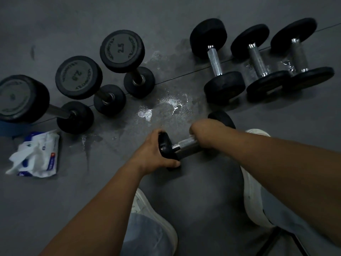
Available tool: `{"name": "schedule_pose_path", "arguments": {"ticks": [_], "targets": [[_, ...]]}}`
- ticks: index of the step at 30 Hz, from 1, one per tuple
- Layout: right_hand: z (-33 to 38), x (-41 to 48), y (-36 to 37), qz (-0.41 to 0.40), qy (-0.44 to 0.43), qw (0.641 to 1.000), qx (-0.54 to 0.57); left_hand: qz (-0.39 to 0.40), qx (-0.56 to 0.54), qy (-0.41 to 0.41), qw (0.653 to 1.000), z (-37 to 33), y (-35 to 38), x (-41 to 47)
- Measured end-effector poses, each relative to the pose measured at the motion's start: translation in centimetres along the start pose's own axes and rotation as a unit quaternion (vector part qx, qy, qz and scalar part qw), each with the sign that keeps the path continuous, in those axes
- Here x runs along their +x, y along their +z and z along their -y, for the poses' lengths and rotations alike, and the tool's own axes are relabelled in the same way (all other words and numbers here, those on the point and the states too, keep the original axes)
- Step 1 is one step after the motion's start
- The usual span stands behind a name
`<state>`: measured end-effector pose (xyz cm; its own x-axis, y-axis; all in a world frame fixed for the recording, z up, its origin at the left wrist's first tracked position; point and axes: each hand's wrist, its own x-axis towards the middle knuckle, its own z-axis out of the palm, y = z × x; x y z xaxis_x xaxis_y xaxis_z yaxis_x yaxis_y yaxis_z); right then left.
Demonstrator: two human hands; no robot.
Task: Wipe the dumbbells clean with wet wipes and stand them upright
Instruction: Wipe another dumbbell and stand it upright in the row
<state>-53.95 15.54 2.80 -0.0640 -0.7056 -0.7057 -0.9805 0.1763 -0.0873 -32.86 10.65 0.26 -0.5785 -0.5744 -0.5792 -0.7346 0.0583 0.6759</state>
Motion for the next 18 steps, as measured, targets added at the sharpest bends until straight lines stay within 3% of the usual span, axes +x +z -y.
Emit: {"name": "schedule_pose_path", "arguments": {"ticks": [5, 8, 11, 15, 18], "targets": [[0.9, -1.2, 1.5, -0.122, 0.078, 0.977, 0.155, -0.051, -0.104, -0.023, 0.993, 0.0, 0.0, -0.1], [3.0, -2.7, 3.7, -0.196, 0.054, 0.943, 0.263, -0.105, -0.044, 0.003, 0.994, 0.0, 0.7, -0.2], [3.0, -2.3, 3.3, -0.212, -0.013, 0.946, 0.246, -0.084, 0.067, 0.036, 0.994, 0.1, 0.9, 0.0], [2.0, -1.8, 3.4, -0.219, 0.069, 0.942, 0.244, -0.082, 0.096, 0.032, 0.991, -0.3, 0.3, 0.1], [3.3, -2.1, 3.2, -0.2, -0.037, 0.954, 0.22, -0.076, 0.072, 0.03, 0.994, -0.5, -0.2, 0.6]]}}
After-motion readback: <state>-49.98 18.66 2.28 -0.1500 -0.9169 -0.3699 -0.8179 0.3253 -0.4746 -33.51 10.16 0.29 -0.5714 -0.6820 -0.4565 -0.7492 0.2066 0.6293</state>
